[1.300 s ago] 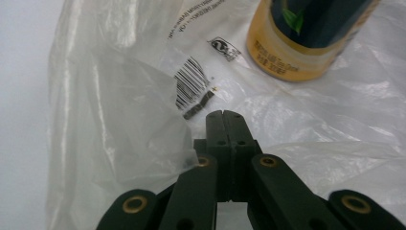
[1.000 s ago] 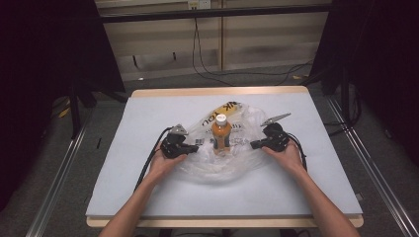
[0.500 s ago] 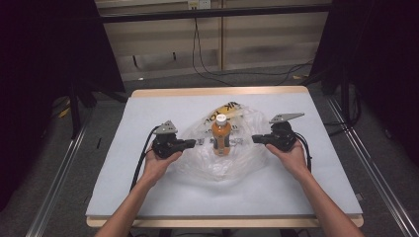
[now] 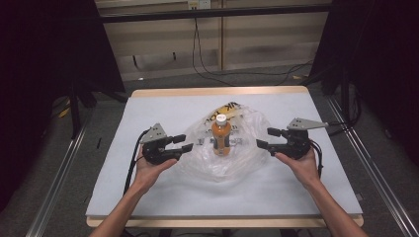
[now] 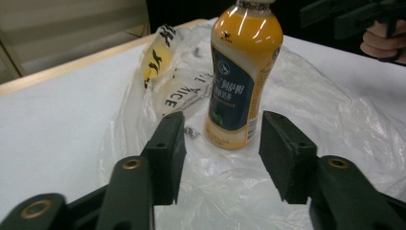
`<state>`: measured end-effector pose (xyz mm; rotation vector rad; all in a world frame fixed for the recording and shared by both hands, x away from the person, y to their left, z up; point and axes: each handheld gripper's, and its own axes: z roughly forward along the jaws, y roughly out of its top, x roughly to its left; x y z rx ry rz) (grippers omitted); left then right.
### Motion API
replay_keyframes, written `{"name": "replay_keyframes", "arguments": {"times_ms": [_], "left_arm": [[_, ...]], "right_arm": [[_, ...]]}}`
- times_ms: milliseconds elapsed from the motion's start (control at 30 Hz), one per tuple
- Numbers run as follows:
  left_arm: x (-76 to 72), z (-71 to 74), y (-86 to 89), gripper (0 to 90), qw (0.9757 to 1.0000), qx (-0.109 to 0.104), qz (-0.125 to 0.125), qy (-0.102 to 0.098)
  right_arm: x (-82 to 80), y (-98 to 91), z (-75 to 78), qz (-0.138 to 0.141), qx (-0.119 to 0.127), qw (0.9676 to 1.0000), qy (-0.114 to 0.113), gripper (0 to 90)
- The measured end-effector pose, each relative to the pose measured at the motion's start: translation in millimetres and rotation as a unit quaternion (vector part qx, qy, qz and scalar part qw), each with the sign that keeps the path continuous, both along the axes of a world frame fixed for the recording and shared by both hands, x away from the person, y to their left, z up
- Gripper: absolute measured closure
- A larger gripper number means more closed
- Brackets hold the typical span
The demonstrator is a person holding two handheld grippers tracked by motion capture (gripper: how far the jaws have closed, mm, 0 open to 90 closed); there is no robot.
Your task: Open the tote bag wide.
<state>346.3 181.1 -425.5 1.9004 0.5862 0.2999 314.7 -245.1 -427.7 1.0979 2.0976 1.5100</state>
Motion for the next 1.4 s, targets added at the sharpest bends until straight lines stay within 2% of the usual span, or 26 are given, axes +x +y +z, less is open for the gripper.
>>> {"name": "replay_keyframes", "arguments": {"times_ms": [33, 67, 167, 233, 300, 333, 367, 400, 433, 500, 567, 667, 767, 833, 900, 933, 967, 1067, 1100, 1167, 1200, 1300, 1333, 1367, 1400], "left_arm": [[-2.3, 0.2, 0.3, 42.3, 1.0000, 0.000, 0.007, -0.001], [-4.1, 0.2, 1.4, 37.5, 0.9999, 0.001, 0.011, -0.002], [-9.6, -0.2, 5.5, 24.3, 0.9997, 0.001, 0.022, -0.008], [-13.0, -0.4, 9.4, 16.3, 0.9997, -0.007, 0.023, -0.004], [-17.2, -0.4, 14.1, 10.9, 0.9995, -0.008, 0.029, -0.005], [-18.6, -0.7, 16.3, 9.4, 0.9995, -0.012, 0.029, -0.003], [-20.5, -0.1, 18.4, 8.0, 0.9994, -0.008, 0.034, -0.002], [-21.4, -0.7, 20.2, 6.4, 0.9994, -0.014, 0.031, -0.003], [-23.5, 0.3, 22.1, 5.2, 0.9991, -0.006, 0.041, -0.007], [-26.7, 0.2, 25.4, 2.7, 0.9991, -0.012, 0.039, -0.007], [-30.9, 0.0, 29.7, 2.2, 0.9988, -0.007, 0.047, -0.014], [-36.5, -2.7, 36.4, 2.5, 0.9980, -0.007, 0.063, 0.003], [-42.9, -5.4, 43.5, 2.5, 0.9980, -0.011, 0.062, 0.002], [-47.1, -5.2, 48.0, 2.3, 0.9980, -0.005, 0.062, 0.003], [-52.6, -5.8, 51.2, 2.2, 0.9979, -0.007, 0.065, 0.004], [-55.1, -5.7, 53.8, 2.3, 0.9978, -0.002, 0.065, 0.003], [-58.0, -6.6, 55.6, 2.4, 0.9977, -0.008, 0.068, 0.005], [-62.5, -11.7, 60.8, 2.4, 0.9982, -0.005, 0.058, 0.015], [-64.9, -13.3, 62.6, 2.5, 0.9977, -0.003, 0.067, 0.013], [-70.3, -17.4, 67.6, 2.2, 0.9963, -0.015, 0.081, 0.023], [-72.1, -18.2, 69.0, 2.2, 0.9958, -0.012, 0.087, 0.025], [-77.7, -20.6, 76.8, 2.1, 0.9957, -0.012, 0.091, 0.008], [-79.0, -21.6, 78.8, 2.1, 0.9948, -0.010, 0.102, 0.004], [-79.7, -22.0, 80.9, 2.0, 0.9946, -0.006, 0.104, 0.002], [-79.7, -22.8, 82.0, 2.0, 0.9947, -0.009, 0.102, 0.001]], "right_arm": [[-1.6, -1.5, 0.3, -0.008, 0.003, 0.9999, 0.008, 12.4], [-3.2, -3.3, 0.3, -0.011, 0.007, 0.9998, 0.012, 9.8], [-10.5, -9.0, 1.2, -0.030, 0.014, 0.9994, 0.004, 0.5], [-16.7, -13.1, 1.9, -0.043, 0.016, 0.9989, -0.011, 0.1], [-24.8, -15.6, 2.2, -0.063, 0.007, 0.9973, -0.037, 0.2], [-29.2, -17.7, 2.2, -0.058, 0.009, 0.9974, -0.042, 0.2], [-32.8, -20.1, 2.0, -0.054, 0.015, 0.9974, -0.044, 1.6], [-36.5, -21.7, 1.9, -0.058, 0.019, 0.9973, -0.041, 1.2], [-39.7, -23.3, 1.1, -0.059, 0.023, 0.9972, -0.040, 0.5], [-46.5, -26.1, -0.5, -0.062, 0.024, 0.9971, -0.037, 1.6], [-52.4, -28.5, -2.5, -0.063, 0.021, 0.9972, -0.034, 1.1], [-61.0, -32.8, -3.9, -0.063, 0.016, 0.9974, -0.030, 2.9], [-69.6, -36.3, -4.7, -0.068, 0.018, 0.9973, -0.022, 3.6], [-75.2, -37.7, -4.4, -0.068, 0.009, 0.9975, -0.014, 2.9], [-80.7, -39.4, -4.0, -0.075, 0.007, 0.9971, -0.012, 2.9], [-83.8, -40.4, -3.6, -0.081, 0.010, 0.9966, -0.011, 3.2], [-86.5, -41.8, -3.3, -0.081, 0.008, 0.9966, -0.011, 3.1], [-94.4, -45.7, -4.7, -0.089, 0.008, 0.9958, -0.016, 2.5], [-96.2, -47.0, -6.0, -0.092, 0.011, 0.9955, -0.018, 1.9], [-100.0, -50.3, -8.6, -0.094, 0.014, 0.9951, -0.025, 1.7], [-103.2, -50.7, -9.2, -0.102, 0.021, 0.9942, -0.029, 1.2], [-109.0, -50.3, -9.2, -0.101, 0.009, 0.9939, -0.042, 2.5], [-109.9, -51.0, -9.1, -0.099, 0.009, 0.9939, -0.048, 2.5], [-110.6, -52.0, -8.7, -0.098, 0.007, 0.9941, -0.047, 2.6], [-111.2, -52.1, -8.6, -0.103, 0.011, 0.9936, -0.046, 2.3]]}}
